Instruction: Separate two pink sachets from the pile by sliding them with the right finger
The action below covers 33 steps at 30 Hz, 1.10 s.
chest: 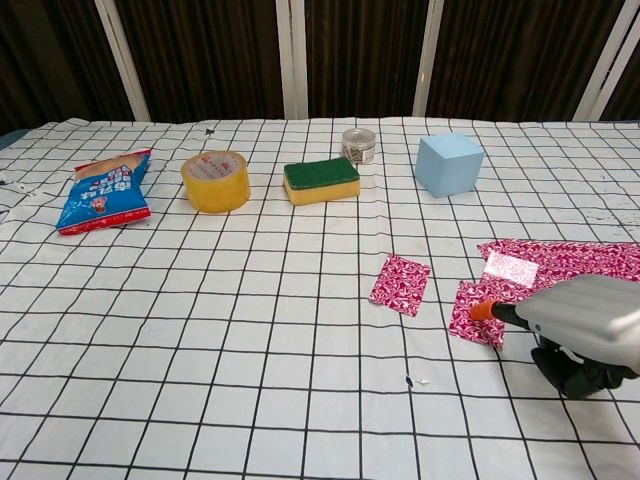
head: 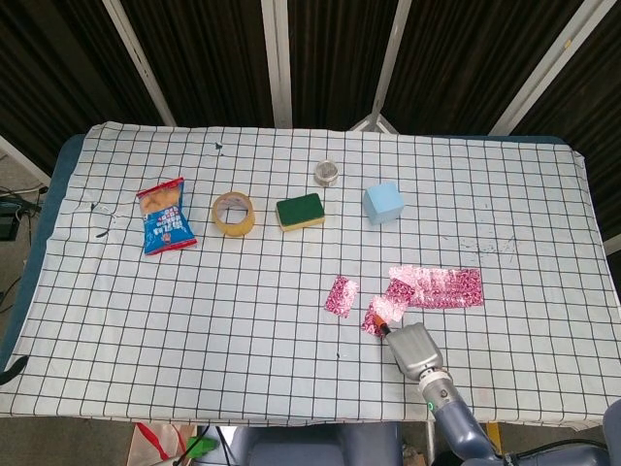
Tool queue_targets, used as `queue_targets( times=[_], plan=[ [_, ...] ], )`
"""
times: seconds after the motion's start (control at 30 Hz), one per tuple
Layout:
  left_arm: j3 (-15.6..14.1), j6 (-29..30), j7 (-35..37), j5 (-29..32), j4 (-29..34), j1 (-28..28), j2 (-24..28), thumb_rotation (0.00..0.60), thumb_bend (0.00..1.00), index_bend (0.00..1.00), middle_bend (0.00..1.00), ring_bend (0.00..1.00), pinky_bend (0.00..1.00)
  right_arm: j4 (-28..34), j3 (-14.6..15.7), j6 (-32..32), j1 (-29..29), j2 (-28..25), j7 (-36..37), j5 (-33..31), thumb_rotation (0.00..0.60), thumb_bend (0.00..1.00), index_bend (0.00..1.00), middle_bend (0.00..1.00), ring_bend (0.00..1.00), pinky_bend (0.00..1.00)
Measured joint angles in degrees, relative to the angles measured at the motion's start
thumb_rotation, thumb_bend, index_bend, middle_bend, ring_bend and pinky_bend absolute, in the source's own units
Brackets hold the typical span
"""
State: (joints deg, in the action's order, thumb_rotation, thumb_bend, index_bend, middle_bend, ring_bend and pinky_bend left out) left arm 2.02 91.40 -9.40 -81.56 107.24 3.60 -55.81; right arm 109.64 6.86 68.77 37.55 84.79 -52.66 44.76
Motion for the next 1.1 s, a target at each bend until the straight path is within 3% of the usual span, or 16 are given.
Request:
queue_targets(
  times=[0.6,1.0,1.1],
  plan=[
    [-0.1,0.0,-0.5,-0.3,0.2,0.0,-0.1,0.600,0.26,0.17,0.02,0.00,0.07,4.3,6.1,2.1,-3.5,-1.1,-0.9,6.6,0.600,0.78,0.12,0.84,0.81,0.64],
    [-0.1,0.0,-0.5,-0.2,0.2,0.0,-0.1,0.600,0.26,0.17,0.02,0.00,0.07,6.3,6.2,3.8,-4.9,-2.6,0.1,10.6,0.600,0.78,0.12,0.84,0.81,0.64],
    [-0.1,0.0,-0.5,-0.2,0.2,0.0,-0.1,0.600,0.26,0.17,0.02,0.00,0.07,6.3,5.3,4.4,-5.1,-2.8,1.4,12.0,0.600,0.78,0.09,0.84,0.81,0.59]
  ],
)
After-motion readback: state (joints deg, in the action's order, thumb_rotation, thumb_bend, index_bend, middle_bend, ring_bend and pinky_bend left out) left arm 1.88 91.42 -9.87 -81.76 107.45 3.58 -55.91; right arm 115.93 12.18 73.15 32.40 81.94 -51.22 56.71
